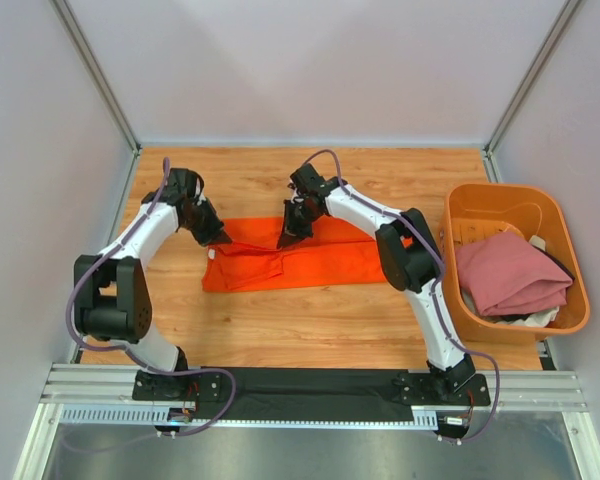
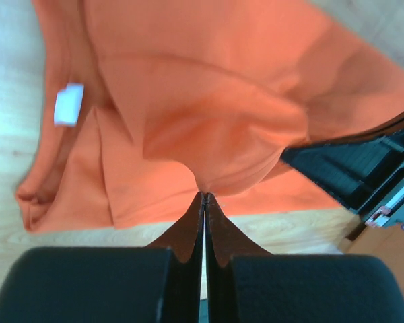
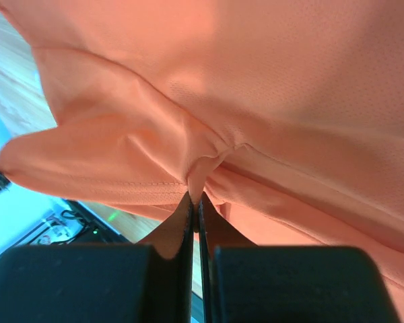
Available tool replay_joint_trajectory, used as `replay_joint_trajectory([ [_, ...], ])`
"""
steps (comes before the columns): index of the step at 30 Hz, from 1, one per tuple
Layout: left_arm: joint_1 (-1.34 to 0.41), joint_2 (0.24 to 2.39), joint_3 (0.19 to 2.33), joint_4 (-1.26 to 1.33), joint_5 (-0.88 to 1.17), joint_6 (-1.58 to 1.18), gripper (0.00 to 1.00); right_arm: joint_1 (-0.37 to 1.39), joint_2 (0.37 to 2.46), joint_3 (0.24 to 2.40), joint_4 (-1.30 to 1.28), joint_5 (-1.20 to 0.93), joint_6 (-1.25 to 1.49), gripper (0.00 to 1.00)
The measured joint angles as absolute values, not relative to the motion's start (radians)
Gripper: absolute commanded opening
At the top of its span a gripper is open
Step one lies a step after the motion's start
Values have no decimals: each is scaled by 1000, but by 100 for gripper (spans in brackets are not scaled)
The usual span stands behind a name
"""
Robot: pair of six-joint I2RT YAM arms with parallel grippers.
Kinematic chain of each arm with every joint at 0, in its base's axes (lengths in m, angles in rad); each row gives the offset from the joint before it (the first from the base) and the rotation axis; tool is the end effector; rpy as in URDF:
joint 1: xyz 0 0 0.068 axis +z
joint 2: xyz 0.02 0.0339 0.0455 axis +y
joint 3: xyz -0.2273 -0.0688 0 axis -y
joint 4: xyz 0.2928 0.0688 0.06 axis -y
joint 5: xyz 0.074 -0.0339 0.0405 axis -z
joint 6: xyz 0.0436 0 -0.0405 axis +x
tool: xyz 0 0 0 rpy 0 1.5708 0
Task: Fold and stack the t-shirts
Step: Fold the tshirt
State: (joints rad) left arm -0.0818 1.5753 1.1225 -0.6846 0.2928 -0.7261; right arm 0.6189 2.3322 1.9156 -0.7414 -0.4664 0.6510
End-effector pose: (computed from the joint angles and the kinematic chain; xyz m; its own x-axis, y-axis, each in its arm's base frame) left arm 0.3569 -0.0419 0.1616 -0.8085 -0.5715 -0.1401 -0.4517 0.7554 -0.4747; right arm 0.4074 0.3143 0.1110 -0.9966 -0.0453 -0.0695 -0.0770 0.8175 0.5708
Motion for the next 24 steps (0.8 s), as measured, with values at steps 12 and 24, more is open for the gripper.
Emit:
replay_joint_trajectory([
  [12, -56, 1827, 1368, -730, 258, -666, 0, 564, 2416, 2084, -708, -566, 714, 13],
  [24, -50, 1956, 1538, -756, 252, -633, 17, 521, 2502, 2135, -686, -654, 770, 52],
])
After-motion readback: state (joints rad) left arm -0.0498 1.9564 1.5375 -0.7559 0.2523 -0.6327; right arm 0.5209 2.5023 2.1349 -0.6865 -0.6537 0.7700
